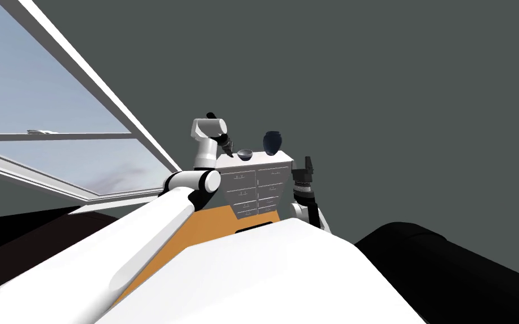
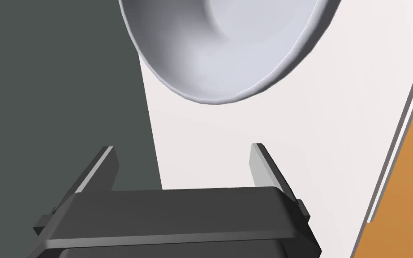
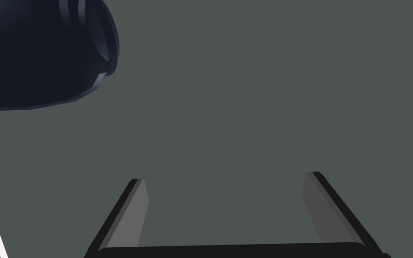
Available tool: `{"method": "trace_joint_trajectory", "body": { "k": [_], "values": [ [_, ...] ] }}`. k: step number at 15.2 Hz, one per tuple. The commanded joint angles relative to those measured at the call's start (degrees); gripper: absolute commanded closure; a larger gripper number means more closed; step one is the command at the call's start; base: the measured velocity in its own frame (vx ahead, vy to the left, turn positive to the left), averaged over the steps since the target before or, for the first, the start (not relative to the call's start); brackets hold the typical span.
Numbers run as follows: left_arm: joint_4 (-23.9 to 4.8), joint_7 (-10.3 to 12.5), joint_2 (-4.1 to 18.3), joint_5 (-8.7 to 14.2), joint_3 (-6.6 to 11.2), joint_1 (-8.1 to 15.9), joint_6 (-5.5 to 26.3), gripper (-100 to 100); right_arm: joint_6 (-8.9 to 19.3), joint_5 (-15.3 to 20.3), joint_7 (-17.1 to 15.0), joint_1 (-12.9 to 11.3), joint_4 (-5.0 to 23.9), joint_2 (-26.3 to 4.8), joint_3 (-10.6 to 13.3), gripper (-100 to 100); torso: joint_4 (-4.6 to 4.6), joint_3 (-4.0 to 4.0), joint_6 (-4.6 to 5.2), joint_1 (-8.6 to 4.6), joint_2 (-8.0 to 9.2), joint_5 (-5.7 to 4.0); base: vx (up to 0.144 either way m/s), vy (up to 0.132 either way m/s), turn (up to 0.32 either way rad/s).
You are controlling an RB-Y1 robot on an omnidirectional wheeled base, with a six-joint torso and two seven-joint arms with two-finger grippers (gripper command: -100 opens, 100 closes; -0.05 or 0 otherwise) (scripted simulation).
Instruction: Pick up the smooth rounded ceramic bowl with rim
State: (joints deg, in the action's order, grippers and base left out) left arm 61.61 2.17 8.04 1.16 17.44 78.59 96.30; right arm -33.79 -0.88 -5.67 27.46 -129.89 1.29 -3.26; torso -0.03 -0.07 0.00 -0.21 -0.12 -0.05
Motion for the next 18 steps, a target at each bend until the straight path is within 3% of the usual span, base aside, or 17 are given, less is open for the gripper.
{"method": "trace_joint_trajectory", "body": {
  "k": [1,2,4,7,9,14,15,18],
  "values": [
    [-0.50,0.12,-0.35,0.01,0.13,0.68,2.04,-100,0.00,0.00,0.00,0.00,0.00,0.00,0.00,0,0.00,0.00,0.00,0.00,0.00,0.00,0.003,-0.039,0.025],
    [-1.64,0.29,-1.38,0.10,0.53,2.41,3.88,-100,0.00,0.00,0.00,0.00,0.00,0.00,0.00,0,0.00,0.00,0.01,0.02,0.00,0.00,0.005,-0.052,0.036],
    [-1.64,0.29,-1.38,0.10,0.53,2.41,5.46,-100,0.00,0.00,0.00,0.00,0.00,0.00,0.00,0,0.00,0.00,0.01,-0.04,0.00,-0.01,0.007,-0.048,0.032],
    [-3.38,0.56,-3.55,0.27,1.15,5.09,10.08,-100,0.00,0.00,0.00,0.00,0.00,0.00,0.00,0,0.00,-0.01,0.01,-0.03,-0.02,-0.01,0.013,-0.052,0.042],
    [-3.38,0.56,-3.55,0.27,1.15,5.09,11.73,-100,0.00,0.00,0.00,0.00,0.00,0.00,0.00,0,-0.01,-0.03,0.01,-0.03,-0.04,-0.01,0.012,-0.040,0.018],
    [-4.54,0.76,-6.14,0.40,1.56,6.91,18.22,-100,0.00,0.00,0.00,0.00,0.00,0.00,0.00,0,-0.01,-0.02,0.00,0.05,-0.03,0.01,0.009,-0.034,0.015],
    [-3.68,0.71,-5.61,0.38,1.48,6.43,17.06,-100,0.00,0.00,0.00,0.00,0.00,0.00,0.00,0,-0.01,-0.02,0.00,0.06,-0.02,0.01,0.003,-0.019,0.003],
    [-4.75,0.49,-5.90,0.46,1.08,4.87,14.74,-100,0.00,0.00,0.00,0.00,0.00,0.00,0.00,0,-0.02,-0.01,0.00,0.19,0.00,0.05,-0.004,-0.006,-0.010]
  ]
}}
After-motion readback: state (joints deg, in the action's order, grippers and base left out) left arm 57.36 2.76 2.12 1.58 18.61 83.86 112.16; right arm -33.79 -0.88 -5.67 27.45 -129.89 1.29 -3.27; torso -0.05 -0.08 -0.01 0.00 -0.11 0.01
